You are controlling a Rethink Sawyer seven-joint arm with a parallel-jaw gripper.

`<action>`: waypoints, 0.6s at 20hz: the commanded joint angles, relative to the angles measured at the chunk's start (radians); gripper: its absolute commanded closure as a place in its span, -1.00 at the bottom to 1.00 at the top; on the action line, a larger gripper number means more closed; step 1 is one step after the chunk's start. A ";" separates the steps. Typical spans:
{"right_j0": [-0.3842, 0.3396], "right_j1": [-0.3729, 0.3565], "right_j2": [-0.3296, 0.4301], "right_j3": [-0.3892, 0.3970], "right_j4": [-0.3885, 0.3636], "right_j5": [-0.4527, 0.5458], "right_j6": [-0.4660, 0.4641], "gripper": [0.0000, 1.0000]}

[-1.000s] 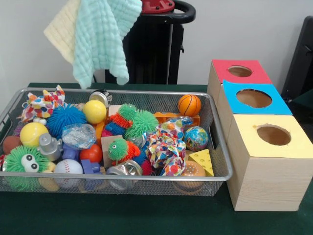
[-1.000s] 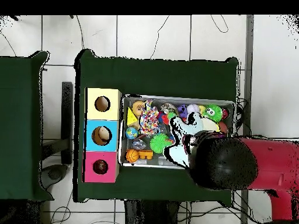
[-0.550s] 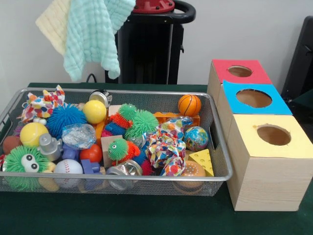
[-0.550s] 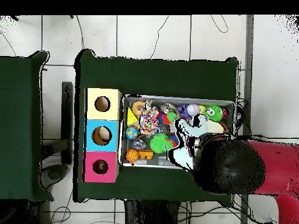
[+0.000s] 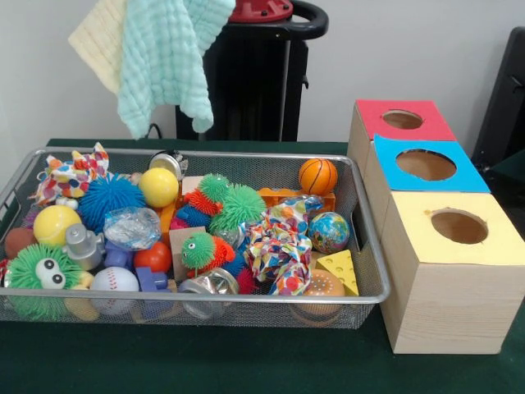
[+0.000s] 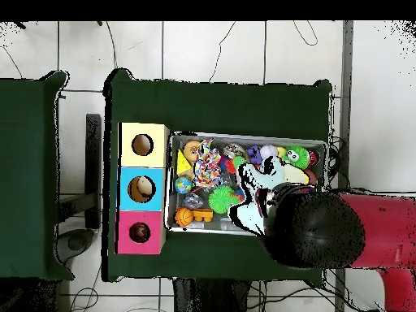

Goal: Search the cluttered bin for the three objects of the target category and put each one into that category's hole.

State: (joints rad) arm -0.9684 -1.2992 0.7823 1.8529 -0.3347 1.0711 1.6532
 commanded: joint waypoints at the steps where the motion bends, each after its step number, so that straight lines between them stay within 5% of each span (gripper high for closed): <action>1: -0.027 0.011 0.062 0.005 0.000 0.118 -0.348 1.00; 12: -0.041 0.014 0.077 0.008 -0.003 0.117 -0.344 1.00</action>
State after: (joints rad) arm -0.9857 -1.2992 0.8007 1.8527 -0.3347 1.0711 1.6532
